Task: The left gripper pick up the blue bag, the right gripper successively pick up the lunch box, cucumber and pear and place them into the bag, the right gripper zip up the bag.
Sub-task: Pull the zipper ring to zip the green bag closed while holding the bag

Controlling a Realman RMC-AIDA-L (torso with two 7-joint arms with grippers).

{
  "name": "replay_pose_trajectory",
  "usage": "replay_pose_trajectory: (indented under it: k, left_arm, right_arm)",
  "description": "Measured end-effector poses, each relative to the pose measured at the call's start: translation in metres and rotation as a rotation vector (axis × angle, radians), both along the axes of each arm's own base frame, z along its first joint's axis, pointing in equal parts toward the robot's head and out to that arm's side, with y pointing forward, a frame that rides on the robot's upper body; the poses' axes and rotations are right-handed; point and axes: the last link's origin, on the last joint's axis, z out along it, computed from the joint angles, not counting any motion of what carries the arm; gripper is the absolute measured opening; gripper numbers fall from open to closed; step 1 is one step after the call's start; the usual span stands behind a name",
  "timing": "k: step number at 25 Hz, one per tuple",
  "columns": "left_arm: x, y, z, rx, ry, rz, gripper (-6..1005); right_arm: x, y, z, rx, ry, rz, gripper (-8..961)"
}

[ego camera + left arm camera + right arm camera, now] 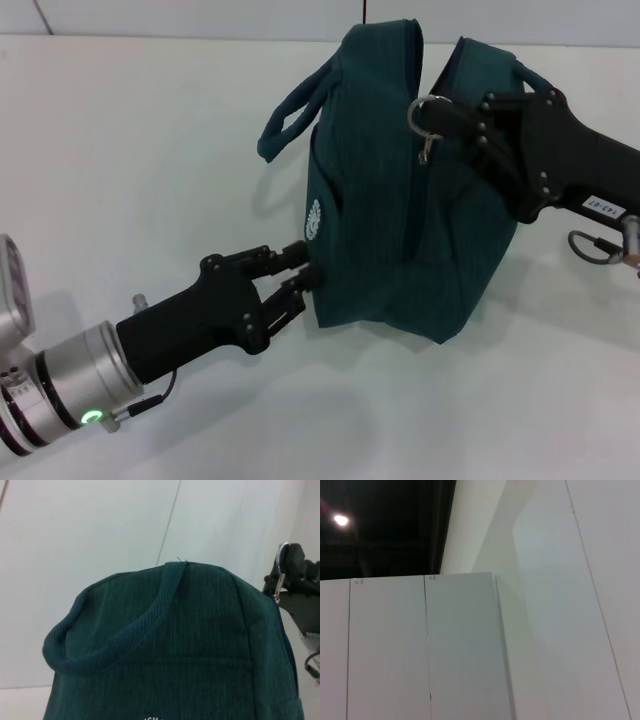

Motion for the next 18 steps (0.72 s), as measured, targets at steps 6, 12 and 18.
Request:
replay_pose_trajectory:
  k: [6,12,18]
  left_arm:
    - [-0.002,0.0,0.003,-0.004,-0.02,0.026,287]
    - [0.0,-0.001,0.006,-0.026,-0.034,0.01,498]
    - [-0.003,-0.006,0.011,-0.039,-0.054,0.014,766]
  right_arm:
    - [-0.008,0.005,0.0,0.021,-0.005,0.028,4]
    - [-0.016,0.013,-0.002,0.039,-0.021,0.048,4]
    - [-0.016,0.018,-0.007,0.071,-0.066,0.035,4]
